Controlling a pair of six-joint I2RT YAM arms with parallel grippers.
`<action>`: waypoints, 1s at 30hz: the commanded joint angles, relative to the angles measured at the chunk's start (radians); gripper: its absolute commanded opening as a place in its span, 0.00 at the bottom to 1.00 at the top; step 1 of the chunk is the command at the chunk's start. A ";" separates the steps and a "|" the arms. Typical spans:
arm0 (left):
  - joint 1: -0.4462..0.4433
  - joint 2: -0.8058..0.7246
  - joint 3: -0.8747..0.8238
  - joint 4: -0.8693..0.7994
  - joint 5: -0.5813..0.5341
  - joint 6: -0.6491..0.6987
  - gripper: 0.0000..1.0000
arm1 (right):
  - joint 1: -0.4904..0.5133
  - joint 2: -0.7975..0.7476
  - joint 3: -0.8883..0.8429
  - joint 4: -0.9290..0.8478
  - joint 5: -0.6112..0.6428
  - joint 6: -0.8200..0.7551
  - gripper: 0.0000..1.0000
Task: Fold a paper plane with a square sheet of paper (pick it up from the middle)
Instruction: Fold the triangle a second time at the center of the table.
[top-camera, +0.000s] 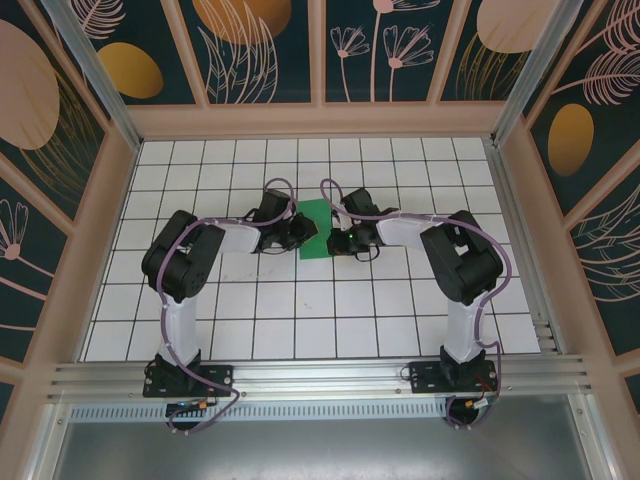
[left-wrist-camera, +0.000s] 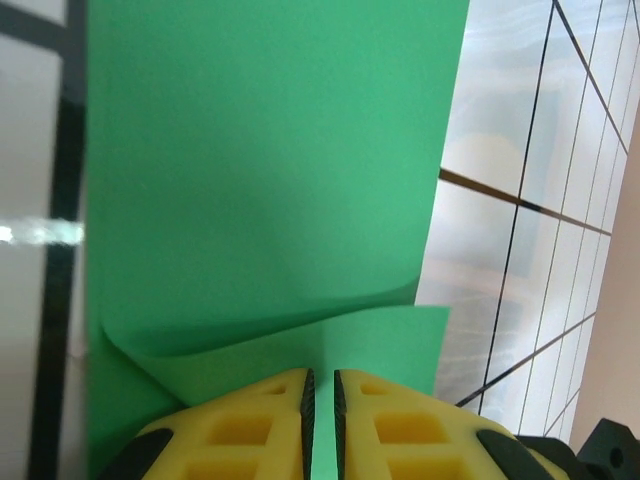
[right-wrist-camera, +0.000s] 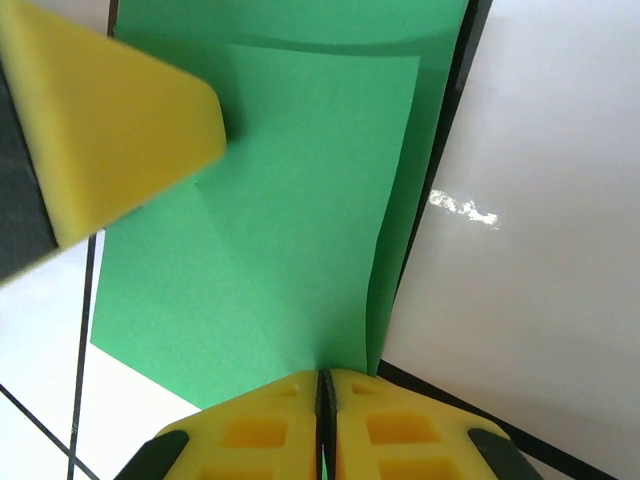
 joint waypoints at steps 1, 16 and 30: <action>0.035 0.034 0.024 -0.061 -0.067 0.052 0.18 | -0.015 0.090 -0.052 -0.152 0.140 -0.019 0.11; 0.098 0.039 0.078 -0.181 -0.147 0.154 0.18 | -0.015 0.086 -0.052 -0.150 0.151 -0.014 0.11; 0.101 -0.146 0.054 -0.134 -0.072 0.186 0.19 | -0.015 0.072 -0.050 -0.142 0.141 -0.005 0.11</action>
